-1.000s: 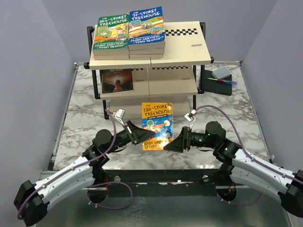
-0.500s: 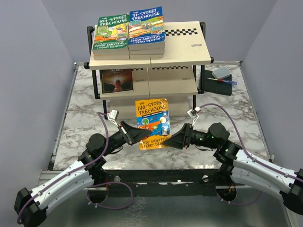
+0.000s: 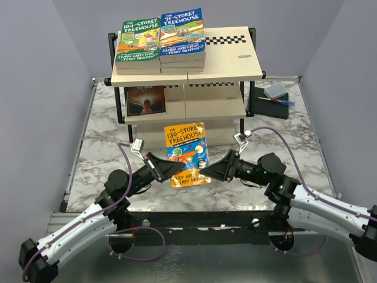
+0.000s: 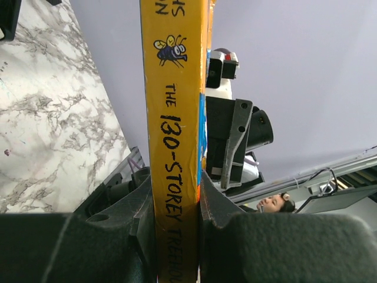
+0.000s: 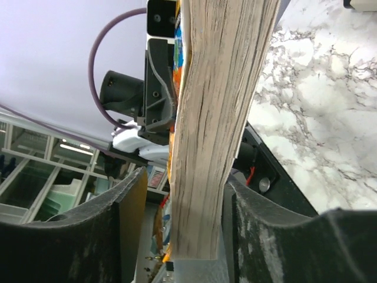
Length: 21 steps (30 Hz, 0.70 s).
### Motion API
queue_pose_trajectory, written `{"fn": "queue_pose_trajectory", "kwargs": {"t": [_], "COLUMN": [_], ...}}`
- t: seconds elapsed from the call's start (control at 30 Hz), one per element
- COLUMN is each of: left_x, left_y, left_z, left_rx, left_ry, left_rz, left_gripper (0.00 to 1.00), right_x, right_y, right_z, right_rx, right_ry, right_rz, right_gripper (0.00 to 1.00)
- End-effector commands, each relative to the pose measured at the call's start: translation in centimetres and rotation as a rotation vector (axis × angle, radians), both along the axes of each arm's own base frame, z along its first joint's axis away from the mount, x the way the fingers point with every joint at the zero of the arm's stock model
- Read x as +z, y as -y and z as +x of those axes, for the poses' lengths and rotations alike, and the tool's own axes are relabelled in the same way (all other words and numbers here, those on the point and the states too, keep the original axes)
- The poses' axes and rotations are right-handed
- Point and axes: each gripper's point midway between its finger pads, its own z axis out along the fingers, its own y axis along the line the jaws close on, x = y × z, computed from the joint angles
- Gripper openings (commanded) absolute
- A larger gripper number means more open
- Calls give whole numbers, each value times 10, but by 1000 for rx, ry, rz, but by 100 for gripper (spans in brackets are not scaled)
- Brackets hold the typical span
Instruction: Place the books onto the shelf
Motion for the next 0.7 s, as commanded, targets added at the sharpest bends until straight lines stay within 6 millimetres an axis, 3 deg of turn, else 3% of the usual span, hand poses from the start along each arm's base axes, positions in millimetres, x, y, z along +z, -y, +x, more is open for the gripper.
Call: {"fn": "queue_pose_trajectory", "kwargs": {"t": [0.0, 0.23, 0.37, 0.5, 0.53, 0.67], "left_x": [13, 6, 0, -8, -11, -18], "left_y": [-11, -19, -23, -31, -33, -44], "left_z": [8, 16, 21, 27, 29, 33], "left_rx": [83, 151, 190, 241, 255, 304], "left_ry": [48, 46, 36, 18, 9, -7], "left_rz": [5, 69, 128, 216, 244, 348], "left_gripper": [0, 0, 0, 0, 2, 36], "right_x": [29, 29, 27, 27, 28, 34], "right_y": [-3, -15, -23, -25, -25, -25], "right_z": [4, 7, 12, 20, 22, 32], "right_rx": [-45, -47, -57, -95, -105, -151], "right_ry": [35, 22, 13, 16, 18, 34], "right_rz": [56, 32, 15, -6, -6, -20], "right_gripper": [49, 31, 2, 1, 1, 1]}}
